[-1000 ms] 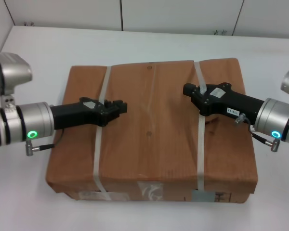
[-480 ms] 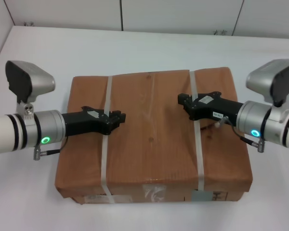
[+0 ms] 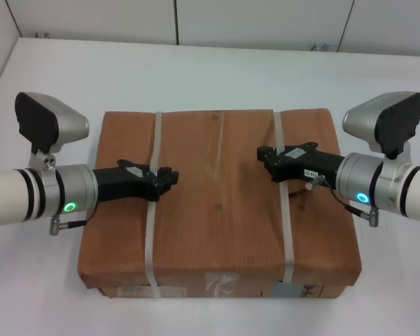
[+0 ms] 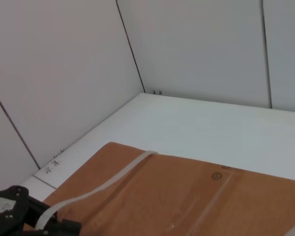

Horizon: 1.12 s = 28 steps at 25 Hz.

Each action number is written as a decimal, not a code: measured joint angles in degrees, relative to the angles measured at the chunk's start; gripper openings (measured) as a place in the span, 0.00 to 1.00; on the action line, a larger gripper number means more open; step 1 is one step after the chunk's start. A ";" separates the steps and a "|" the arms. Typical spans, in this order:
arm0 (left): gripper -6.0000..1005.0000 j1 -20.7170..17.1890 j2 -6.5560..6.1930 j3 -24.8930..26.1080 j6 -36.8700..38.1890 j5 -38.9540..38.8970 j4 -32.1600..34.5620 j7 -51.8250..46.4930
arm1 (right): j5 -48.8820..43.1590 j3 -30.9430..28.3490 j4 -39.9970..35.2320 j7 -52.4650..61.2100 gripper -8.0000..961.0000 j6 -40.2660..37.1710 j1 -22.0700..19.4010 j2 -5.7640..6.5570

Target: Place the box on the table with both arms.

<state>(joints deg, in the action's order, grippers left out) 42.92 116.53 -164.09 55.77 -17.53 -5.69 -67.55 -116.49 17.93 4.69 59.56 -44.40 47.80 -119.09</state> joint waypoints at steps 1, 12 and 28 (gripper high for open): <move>0.19 0.00 0.01 0.00 -0.10 0.01 0.12 0.00 | -0.01 -0.03 0.01 0.01 0.04 0.00 -0.05 0.00; 0.25 -0.28 0.01 0.08 -0.28 -0.26 0.42 0.10 | -0.06 -0.02 0.06 0.12 0.04 -0.37 -0.66 0.00; 0.65 -0.91 0.01 0.09 -0.44 -0.10 0.50 -0.53 | 0.34 -0.37 -0.22 2.06 0.63 -0.70 -2.62 0.01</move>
<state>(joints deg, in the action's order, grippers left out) 42.01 116.54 -164.00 55.33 -17.63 -5.18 -68.08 -116.14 17.56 4.47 61.62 -45.09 45.18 -119.09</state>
